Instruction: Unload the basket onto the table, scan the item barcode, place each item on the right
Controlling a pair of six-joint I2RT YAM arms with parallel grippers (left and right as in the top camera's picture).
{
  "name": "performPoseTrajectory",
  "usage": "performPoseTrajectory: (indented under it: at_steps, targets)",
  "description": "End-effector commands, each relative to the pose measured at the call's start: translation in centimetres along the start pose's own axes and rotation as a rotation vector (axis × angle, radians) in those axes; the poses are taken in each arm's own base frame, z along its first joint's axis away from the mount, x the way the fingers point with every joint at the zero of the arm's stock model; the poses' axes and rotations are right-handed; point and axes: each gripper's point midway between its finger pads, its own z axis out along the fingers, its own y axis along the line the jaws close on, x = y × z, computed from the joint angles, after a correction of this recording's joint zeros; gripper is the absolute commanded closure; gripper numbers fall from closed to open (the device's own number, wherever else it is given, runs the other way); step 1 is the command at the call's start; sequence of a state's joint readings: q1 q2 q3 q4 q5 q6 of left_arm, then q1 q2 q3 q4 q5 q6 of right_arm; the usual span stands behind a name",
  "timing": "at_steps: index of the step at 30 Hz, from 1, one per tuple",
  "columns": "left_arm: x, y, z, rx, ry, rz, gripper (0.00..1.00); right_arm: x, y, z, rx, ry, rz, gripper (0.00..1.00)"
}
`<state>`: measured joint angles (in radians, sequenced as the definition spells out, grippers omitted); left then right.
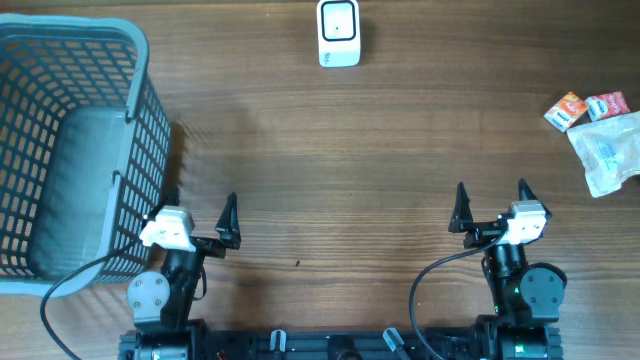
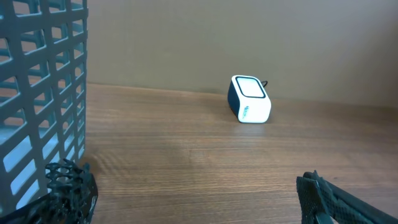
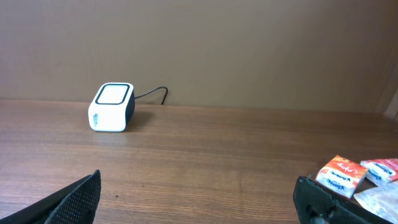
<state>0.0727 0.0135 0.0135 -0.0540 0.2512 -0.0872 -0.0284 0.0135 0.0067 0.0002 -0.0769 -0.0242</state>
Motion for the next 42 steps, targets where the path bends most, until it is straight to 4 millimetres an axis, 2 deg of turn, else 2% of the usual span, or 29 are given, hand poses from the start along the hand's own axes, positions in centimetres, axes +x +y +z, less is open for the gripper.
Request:
performPoseTrajectory:
  at_steps: [1,7,12,42]
  targets:
    - [0.1,1.4,-0.1,-0.075,-0.007,0.027,0.00,-0.1,-0.2,0.0,0.012,-0.008,0.004,0.00]
    - [0.1,3.6,-0.4,-0.205,-0.010,0.034,0.00,-0.1,-0.2,0.0,0.012,-0.008,0.004,0.00]
    - [0.2,3.3,-0.3,-0.187,0.004,0.159,0.00,-0.1,-0.2,0.0,0.012,-0.008,0.004,0.00]
    - [0.1,3.2,-0.3,-0.182,0.002,0.155,0.00,0.0,-0.2,0.0,0.012,-0.003,0.004,0.00]
